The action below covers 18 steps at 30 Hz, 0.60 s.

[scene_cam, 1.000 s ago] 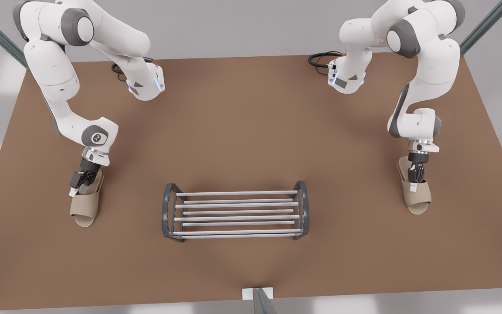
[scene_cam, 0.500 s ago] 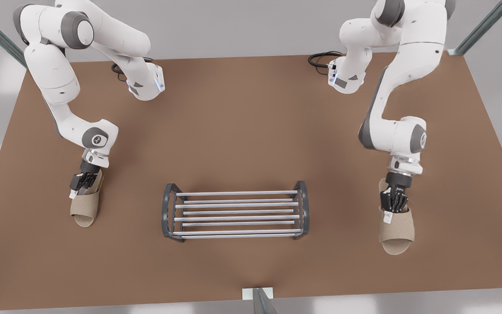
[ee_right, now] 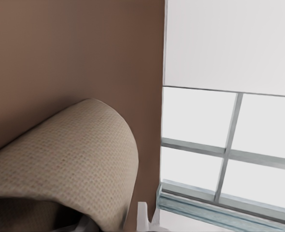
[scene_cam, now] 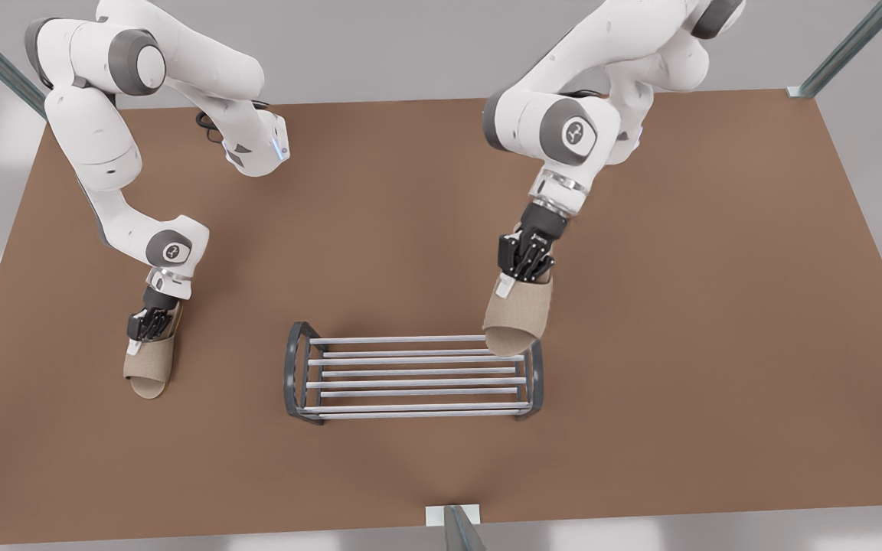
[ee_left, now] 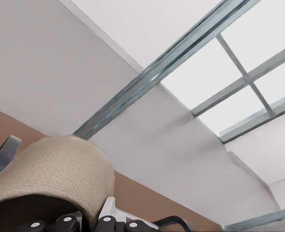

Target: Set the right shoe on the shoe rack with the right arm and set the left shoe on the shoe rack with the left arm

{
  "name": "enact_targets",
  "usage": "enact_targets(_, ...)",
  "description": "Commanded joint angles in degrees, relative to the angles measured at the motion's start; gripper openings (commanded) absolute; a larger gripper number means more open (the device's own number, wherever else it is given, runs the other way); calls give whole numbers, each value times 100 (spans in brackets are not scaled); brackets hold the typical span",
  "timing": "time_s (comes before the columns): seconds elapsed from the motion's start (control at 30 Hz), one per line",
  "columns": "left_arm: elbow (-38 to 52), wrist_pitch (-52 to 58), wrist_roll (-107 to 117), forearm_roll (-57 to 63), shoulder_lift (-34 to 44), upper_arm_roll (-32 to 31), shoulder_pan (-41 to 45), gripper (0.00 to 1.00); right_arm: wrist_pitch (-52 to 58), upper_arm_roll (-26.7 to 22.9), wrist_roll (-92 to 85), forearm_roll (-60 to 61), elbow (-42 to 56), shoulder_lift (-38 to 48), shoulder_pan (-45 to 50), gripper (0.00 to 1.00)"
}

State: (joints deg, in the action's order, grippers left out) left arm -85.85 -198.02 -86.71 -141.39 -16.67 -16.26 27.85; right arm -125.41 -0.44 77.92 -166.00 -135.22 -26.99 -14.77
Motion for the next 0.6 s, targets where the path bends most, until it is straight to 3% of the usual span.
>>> enact_targets(0.0, 515, -194, 2598, -3, -363, 9, 159, 25, -1, 0, 338, -2525, 4, 1, 0, 44)
enact_targets(0.23, 2371, -123, 2756, 33, -2235, 62, 546, 26, -1, 0, 338, -2533, 4, 19, 35, 33)
enact_targets(0.5, 2573, 510, 2756, 156, -2824, 422, 529, 27, -405, 9, 303, -2577, 101, 370, 44, 30)
enact_targets(0.53, 2573, 685, 2756, 156, -2860, 545, 520, 28, -572, 18, 294, -2577, 153, 449, 44, 30)
enact_targets(0.57, 2564, 756, 2756, 156, -2868, 598, 520, 45, -809, 35, 303, -2577, 215, 616, 53, 29)
